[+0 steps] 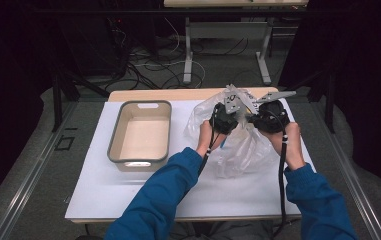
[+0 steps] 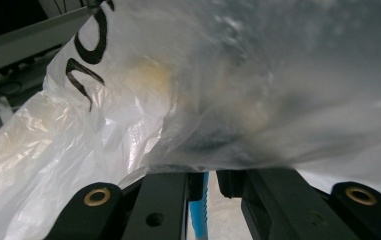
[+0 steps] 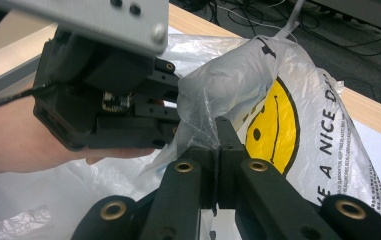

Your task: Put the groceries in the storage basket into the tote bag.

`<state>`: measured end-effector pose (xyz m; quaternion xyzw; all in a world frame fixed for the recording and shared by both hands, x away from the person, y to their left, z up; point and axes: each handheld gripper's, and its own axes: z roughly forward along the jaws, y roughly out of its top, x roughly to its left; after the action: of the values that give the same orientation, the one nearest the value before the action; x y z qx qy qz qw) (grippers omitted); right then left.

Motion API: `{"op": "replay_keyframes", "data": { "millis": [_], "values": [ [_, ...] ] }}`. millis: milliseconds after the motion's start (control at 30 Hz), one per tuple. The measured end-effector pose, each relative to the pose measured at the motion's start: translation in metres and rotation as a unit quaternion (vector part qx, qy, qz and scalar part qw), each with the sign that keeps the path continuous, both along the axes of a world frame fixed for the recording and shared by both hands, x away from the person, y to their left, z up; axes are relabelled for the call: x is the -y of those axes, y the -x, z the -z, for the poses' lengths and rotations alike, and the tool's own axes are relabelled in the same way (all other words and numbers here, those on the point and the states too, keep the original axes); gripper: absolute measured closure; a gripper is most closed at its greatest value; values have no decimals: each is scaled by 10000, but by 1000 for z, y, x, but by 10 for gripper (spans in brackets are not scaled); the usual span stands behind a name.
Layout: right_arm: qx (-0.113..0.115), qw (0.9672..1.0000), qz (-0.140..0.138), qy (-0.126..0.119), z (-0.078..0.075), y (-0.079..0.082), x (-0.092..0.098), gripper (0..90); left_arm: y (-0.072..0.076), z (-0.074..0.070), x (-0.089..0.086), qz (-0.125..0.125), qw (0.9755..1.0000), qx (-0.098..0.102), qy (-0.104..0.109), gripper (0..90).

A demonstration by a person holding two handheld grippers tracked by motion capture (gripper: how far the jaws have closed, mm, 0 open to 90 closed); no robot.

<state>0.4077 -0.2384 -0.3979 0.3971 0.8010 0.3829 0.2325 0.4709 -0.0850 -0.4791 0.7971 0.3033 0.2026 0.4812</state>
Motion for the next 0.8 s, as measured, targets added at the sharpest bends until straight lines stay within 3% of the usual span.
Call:
{"op": "replay_keyframes", "data": {
  "millis": [300,667,800],
  "values": [
    [-19,10000,21,-67,2,0,1,900,-3,0,6,-208,9995,-23,238,842],
    [-26,9999,60,-83,3,0,1,900,-3,2,18,-156,9994,20,324,840],
    [-48,9999,76,-79,5,-1,3,900,-6,9,18,-145,9990,-79,415,839]
  ]
}}
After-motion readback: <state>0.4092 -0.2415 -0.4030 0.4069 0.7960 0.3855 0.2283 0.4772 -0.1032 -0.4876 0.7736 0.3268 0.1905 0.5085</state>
